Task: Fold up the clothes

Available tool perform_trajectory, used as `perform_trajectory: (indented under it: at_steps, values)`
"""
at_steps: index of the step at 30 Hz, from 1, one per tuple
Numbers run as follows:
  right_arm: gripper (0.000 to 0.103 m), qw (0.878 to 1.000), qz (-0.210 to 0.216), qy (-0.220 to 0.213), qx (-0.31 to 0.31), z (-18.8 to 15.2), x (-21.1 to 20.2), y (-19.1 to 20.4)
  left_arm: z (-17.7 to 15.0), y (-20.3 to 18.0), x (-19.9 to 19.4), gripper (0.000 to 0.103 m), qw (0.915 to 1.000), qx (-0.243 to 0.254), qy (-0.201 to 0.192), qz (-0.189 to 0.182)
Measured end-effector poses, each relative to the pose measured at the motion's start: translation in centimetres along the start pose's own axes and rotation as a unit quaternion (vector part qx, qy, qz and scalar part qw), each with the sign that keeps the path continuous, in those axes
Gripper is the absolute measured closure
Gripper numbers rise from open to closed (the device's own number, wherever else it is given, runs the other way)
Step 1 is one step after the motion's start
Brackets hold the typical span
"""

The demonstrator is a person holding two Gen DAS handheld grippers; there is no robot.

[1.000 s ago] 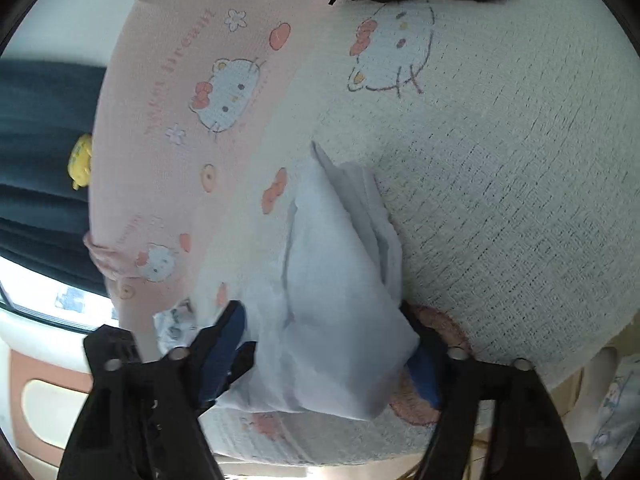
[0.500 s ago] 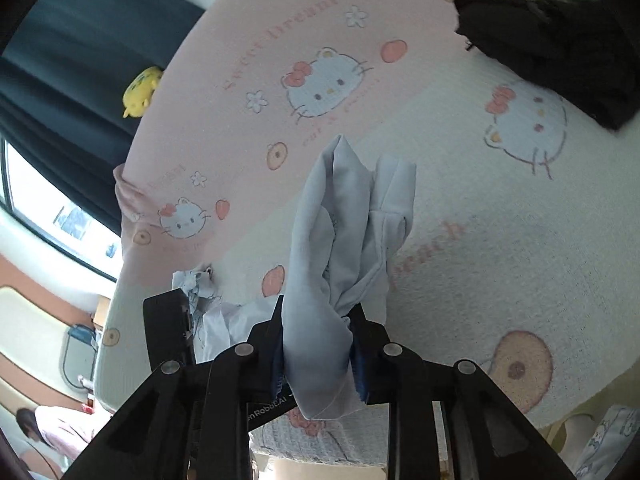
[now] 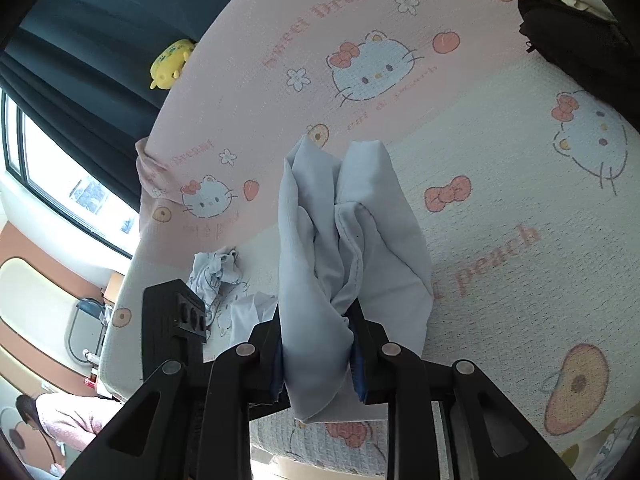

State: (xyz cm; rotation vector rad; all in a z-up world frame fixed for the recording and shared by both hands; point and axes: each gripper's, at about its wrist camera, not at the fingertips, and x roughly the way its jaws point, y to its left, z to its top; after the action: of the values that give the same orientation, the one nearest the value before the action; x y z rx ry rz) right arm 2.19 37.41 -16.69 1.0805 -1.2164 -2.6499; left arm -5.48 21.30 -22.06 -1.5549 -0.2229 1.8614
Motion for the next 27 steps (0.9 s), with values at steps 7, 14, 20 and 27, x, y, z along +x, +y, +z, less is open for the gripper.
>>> perform_trajectory:
  at_steps: [7,14,20,27]
  values:
    - [0.079,0.998,0.011,0.045,-0.037,-1.2,3.3,2.4,0.0,3.0,-4.4,0.074,0.9984,-0.036,-0.015,-0.041]
    - [0.079,0.993,0.014,0.094,-0.067,-3.4,7.5,4.4,-0.8,8.2,-7.0,0.074,0.9871,-0.133,-0.048,-0.075]
    - [0.079,0.986,0.001,0.137,-0.095,-5.7,11.3,5.9,-1.1,10.0,-7.2,0.074,0.9828,-0.159,-0.052,-0.077]
    - [0.079,0.979,-0.010,0.162,-0.125,-7.1,13.7,6.6,-0.8,10.3,-6.4,0.073,0.9836,-0.160,-0.035,-0.075]
